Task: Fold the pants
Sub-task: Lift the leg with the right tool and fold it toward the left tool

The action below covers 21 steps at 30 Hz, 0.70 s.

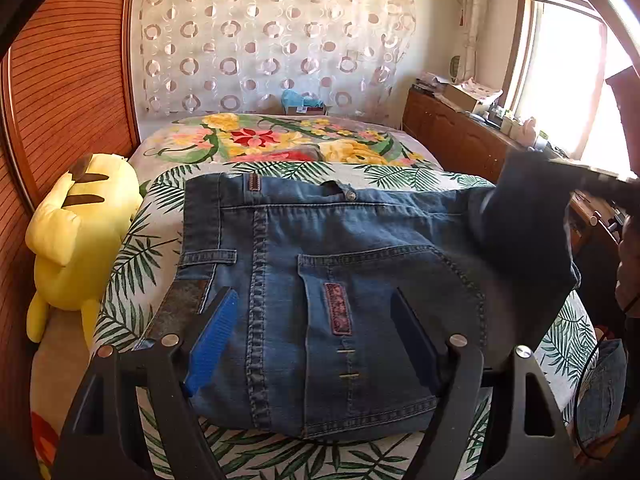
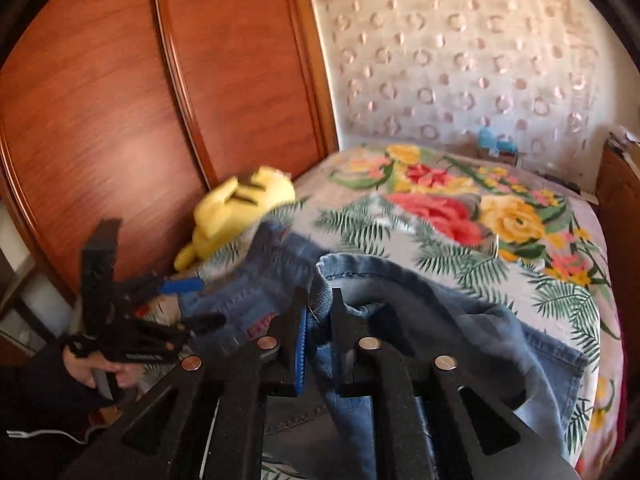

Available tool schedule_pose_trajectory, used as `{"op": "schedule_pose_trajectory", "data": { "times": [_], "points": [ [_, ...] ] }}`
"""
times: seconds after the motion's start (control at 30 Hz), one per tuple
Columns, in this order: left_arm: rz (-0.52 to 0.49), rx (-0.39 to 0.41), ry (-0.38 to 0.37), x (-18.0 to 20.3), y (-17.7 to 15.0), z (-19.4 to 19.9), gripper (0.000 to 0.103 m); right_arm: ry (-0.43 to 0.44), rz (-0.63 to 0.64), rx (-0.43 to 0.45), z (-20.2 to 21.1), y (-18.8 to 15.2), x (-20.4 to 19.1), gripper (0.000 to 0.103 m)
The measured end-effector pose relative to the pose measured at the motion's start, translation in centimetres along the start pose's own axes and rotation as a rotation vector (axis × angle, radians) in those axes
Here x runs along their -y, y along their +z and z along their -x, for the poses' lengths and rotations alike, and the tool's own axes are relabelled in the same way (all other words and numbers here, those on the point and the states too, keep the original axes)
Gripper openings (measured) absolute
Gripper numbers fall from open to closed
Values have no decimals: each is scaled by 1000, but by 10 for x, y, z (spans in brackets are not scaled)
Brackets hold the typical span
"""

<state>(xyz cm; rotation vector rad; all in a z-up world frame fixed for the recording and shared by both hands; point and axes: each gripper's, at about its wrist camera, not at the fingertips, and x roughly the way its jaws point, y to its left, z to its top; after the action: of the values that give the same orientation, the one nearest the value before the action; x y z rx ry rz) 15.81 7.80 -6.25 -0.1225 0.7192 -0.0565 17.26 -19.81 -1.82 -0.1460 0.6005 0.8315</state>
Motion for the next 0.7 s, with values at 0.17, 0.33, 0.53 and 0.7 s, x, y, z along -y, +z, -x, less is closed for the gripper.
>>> {"op": "schedule_pose_trajectory", "data": {
  "times": [0.17,0.33,0.53,0.7],
  "points": [
    [5,-8,-5,-1,0,-5,79,-54,1,-70,-24,14,7,33],
    [-9,-16,-26,9,1,-9,79,-88,-9,-68,-22,16,6,38],
    [-31,-38,-69,28,3,-17,79,-118,-14,-47,-8,8,0,41],
    [-64,-38,-113,46,10,-21,79,-161,-41,-34,-5,-4,8,52]
  ]
}}
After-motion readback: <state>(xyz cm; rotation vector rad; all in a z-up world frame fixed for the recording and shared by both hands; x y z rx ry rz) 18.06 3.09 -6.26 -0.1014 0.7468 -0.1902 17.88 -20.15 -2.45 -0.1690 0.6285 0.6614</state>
